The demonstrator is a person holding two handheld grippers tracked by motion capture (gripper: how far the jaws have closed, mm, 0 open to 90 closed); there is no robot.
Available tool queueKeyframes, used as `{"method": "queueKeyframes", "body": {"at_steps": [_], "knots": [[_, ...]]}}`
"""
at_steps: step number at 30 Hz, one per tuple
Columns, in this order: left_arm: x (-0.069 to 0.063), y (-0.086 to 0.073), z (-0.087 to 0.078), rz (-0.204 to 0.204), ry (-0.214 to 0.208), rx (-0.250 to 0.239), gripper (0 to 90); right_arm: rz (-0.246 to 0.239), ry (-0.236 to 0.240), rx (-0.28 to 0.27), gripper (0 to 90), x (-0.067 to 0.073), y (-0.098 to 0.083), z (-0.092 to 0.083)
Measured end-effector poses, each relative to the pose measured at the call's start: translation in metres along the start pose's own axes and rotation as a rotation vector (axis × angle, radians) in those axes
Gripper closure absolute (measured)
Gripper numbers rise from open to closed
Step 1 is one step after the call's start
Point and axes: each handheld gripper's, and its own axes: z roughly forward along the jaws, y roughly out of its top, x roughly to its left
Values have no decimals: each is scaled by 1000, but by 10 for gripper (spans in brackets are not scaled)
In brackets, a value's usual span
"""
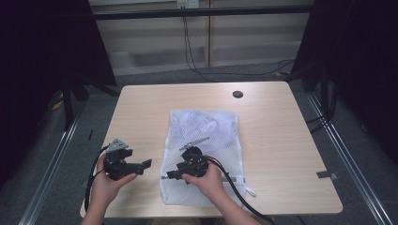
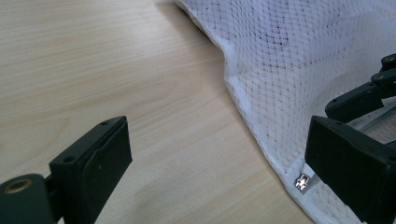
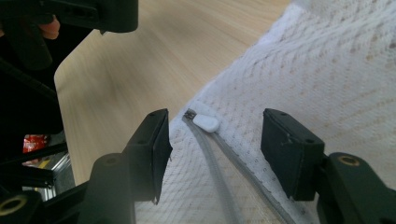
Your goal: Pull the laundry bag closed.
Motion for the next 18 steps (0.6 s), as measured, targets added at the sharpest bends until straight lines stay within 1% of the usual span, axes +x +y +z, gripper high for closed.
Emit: {"method": "queueKeyframes", "body": {"at_steps": [1,5,7,8,12,14,18], "knots": [[0,0,0,0,3,0,70,20,8,1,443,0,0,1],[0,0,1,-2,3,-1,70,29,17,-3,474,-2,-1,4],[0,1,1,-3,3,-2,71,35,12,6,475,-2,-1,5],[0,1,1,-2,2,-3,71,49,17,5,491,-2,-1,6],[0,2,2,-2,0,-1,71,62,23,7,496,-3,0,8],[0,2,3,-2,-2,2,71,80,28,17,505,-2,1,9],[-1,2,5,0,-1,9,72,82,36,19,516,-2,2,13]]}}
